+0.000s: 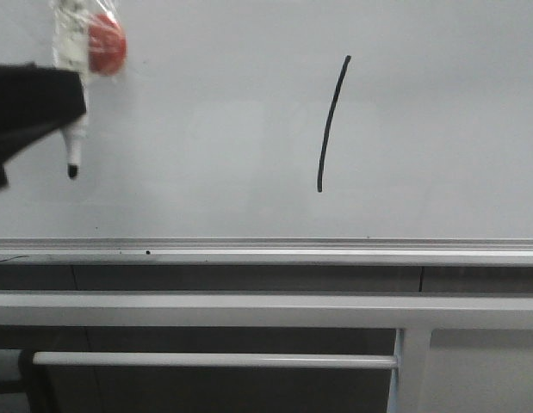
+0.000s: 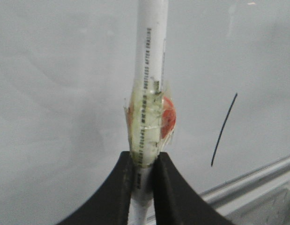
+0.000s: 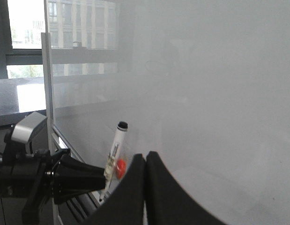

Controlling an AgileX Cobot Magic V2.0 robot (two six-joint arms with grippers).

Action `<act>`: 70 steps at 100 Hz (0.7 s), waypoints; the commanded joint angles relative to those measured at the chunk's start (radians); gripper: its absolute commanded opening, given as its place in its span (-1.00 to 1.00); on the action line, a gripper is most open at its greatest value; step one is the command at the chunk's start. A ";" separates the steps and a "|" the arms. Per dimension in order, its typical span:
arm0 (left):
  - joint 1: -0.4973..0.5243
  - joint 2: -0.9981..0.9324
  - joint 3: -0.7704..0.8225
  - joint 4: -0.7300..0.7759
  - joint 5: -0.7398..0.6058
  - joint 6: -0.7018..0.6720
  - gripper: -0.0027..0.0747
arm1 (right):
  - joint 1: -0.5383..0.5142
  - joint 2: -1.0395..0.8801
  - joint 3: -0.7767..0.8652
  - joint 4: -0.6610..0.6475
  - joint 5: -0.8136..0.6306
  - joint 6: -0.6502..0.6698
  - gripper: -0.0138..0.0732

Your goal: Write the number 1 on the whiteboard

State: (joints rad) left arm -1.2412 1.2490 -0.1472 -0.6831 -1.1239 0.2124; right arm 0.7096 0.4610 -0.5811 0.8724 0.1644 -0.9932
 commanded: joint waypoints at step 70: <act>-0.207 0.130 -0.165 -0.393 -0.262 0.126 -0.98 | -0.006 0.001 -0.026 -0.039 -0.011 -0.007 -0.83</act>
State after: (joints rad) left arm -1.4495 1.3917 -0.2781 -1.0609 -1.1377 0.3380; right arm 0.7096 0.4610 -0.5811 0.8292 0.2003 -0.9965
